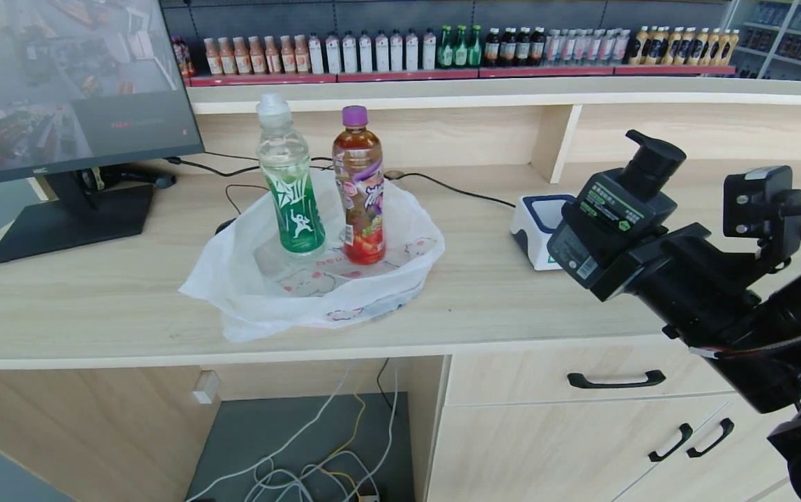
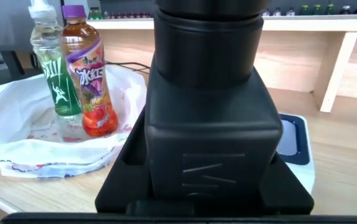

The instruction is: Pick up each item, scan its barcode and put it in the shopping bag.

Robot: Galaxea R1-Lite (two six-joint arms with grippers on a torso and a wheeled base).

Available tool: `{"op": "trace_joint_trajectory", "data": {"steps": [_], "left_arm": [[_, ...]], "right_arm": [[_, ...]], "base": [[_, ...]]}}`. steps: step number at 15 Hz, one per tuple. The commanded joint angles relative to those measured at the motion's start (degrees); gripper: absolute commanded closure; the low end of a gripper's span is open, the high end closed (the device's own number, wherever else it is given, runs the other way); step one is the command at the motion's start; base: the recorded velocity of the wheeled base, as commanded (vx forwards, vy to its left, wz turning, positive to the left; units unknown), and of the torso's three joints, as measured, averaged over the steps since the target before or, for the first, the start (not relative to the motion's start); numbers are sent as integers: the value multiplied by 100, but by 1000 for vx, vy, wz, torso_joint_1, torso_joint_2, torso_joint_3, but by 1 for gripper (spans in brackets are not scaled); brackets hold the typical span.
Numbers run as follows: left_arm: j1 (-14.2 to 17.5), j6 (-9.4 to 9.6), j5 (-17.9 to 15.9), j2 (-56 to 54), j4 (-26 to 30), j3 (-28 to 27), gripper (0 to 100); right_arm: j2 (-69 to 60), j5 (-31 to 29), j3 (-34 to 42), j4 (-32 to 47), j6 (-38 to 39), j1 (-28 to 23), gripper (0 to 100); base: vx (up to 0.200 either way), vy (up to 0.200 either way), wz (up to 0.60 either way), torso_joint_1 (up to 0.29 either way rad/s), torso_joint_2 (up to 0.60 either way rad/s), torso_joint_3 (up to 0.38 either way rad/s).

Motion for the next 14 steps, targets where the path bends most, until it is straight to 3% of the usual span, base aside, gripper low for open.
{"op": "trace_joint_trajectory", "data": {"steps": [1, 3, 7, 10, 14], "left_arm": [[1, -3, 0, -1, 0, 0, 0], [-8, 84, -9, -1, 0, 0, 0], [-8, 76, -9, -1, 9, 0, 0], [-8, 67, -9, -1, 0, 0, 0], [1, 76, -9, -1, 0, 0, 0]], "right_arm": [[23, 2, 1, -8, -3, -7, 100], [23, 2, -166, -8, 49, 11, 100], [49, 11, -219, -8, 32, 72, 100], [330, 11, -693, -8, -74, 318, 100], [937, -420, -1230, 273, -47, 635, 100]], "base": [[0, 200, 0, 2, 7, 2], [0, 200, 0, 0, 2, 2], [0, 200, 0, -1, 1, 4], [0, 200, 0, 4, 4, 1], [0, 0, 0, 0, 0, 0]]}}
